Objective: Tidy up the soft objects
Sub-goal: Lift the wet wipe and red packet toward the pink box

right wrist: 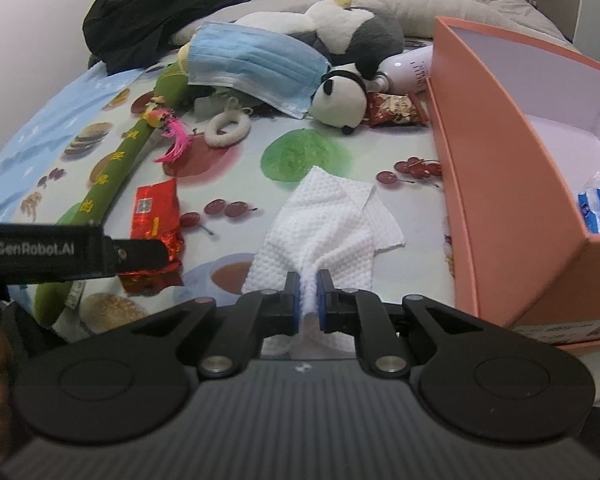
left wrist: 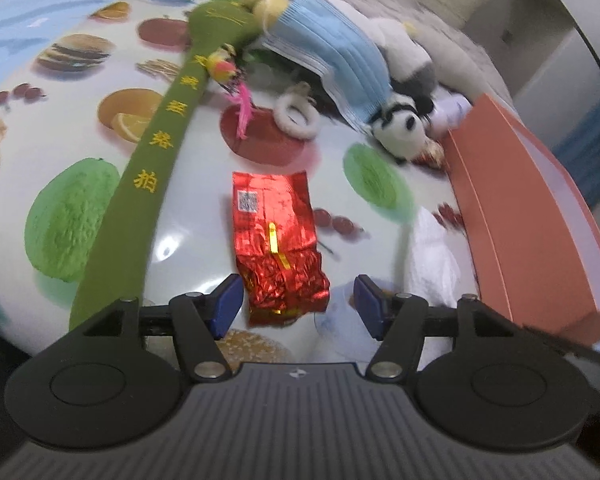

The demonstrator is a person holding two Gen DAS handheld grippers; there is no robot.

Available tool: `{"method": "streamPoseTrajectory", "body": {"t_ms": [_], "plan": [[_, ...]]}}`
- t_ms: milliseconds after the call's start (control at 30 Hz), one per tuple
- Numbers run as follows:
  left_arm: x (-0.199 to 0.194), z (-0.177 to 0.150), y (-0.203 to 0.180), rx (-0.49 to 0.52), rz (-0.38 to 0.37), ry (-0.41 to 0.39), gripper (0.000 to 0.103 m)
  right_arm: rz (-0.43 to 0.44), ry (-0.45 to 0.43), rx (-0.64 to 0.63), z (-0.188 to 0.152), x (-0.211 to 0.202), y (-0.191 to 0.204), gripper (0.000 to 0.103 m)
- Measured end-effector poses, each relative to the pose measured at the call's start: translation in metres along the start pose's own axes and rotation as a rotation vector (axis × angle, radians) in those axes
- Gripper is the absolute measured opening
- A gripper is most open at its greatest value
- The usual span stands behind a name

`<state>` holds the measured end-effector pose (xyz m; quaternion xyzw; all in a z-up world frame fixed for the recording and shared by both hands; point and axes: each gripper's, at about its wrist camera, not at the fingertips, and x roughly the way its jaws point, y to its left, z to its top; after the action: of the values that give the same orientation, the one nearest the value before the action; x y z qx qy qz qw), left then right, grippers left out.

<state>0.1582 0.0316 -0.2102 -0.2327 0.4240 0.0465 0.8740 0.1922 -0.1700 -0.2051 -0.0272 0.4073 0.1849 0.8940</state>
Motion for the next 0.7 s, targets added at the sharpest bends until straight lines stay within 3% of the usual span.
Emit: {"method": "streamPoseTrajectory", "body": {"t_ms": [167,467,700], "plan": [[0.009,-0.001,-0.003,-0.039,0.046,-0.018,0.067,0.003,0.008,-0.016,-0.004,0.004,-0.003,0.013],[0.019,-0.003,-0.014,0.101,0.102,-0.031,0.066,-0.004,0.021,-0.020,-0.008,0.009,-0.001,0.013],[0.021,-0.001,-0.013,0.132,0.110,-0.023,0.062,-0.022,0.025,-0.040,-0.006,0.010,0.004,0.013]]}}
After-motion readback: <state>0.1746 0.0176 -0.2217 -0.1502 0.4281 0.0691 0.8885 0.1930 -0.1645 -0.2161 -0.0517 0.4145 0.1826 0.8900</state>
